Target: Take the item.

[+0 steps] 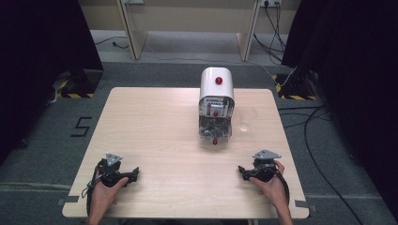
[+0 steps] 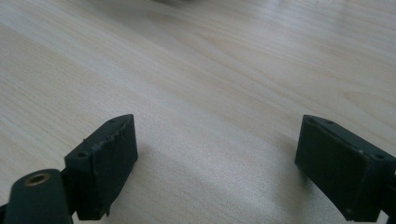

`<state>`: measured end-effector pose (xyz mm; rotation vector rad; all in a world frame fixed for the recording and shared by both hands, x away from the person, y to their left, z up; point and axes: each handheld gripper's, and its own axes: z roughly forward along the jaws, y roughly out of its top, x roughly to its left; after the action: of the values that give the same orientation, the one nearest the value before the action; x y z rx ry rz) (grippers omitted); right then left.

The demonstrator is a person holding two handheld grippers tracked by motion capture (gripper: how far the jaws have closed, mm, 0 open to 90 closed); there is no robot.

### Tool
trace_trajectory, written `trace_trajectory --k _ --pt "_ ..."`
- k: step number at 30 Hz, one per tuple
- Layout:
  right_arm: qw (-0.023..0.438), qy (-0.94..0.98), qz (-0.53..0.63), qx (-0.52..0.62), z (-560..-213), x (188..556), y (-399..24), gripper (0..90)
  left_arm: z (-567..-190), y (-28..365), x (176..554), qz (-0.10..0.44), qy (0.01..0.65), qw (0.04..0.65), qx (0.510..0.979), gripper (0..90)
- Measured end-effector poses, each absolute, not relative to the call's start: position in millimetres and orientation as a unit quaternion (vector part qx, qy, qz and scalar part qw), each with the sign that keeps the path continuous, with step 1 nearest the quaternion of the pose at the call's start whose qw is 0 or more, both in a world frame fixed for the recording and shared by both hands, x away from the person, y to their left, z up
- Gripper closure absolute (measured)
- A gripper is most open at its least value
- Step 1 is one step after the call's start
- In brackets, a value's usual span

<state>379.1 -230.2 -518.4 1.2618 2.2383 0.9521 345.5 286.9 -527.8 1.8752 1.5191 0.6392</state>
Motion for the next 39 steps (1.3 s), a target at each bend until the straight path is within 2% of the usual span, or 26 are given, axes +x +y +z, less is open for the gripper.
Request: trace_trajectory --k 7,17,21,39 --pt "0.200 0.800 0.340 0.453 -518.4 379.7 -229.9 13.6 -527.7 287.0 344.9 0.243 0.577 0.317 0.712 0.0" --pt "0.201 0.799 0.344 0.450 -516.7 380.1 -228.7 22.6 -527.8 287.1 344.4 0.243 0.578 0.318 0.712 0.1" --pt "0.206 0.797 0.346 0.449 -514.6 380.5 -228.1 23.2 -527.8 287.2 344.2 0.243 0.578 0.318 0.711 0.1" --pt "0.230 0.785 0.378 0.433 -486.4 380.3 -224.4 28.7 -527.8 287.2 344.2 0.243 0.578 0.318 0.711 0.1"
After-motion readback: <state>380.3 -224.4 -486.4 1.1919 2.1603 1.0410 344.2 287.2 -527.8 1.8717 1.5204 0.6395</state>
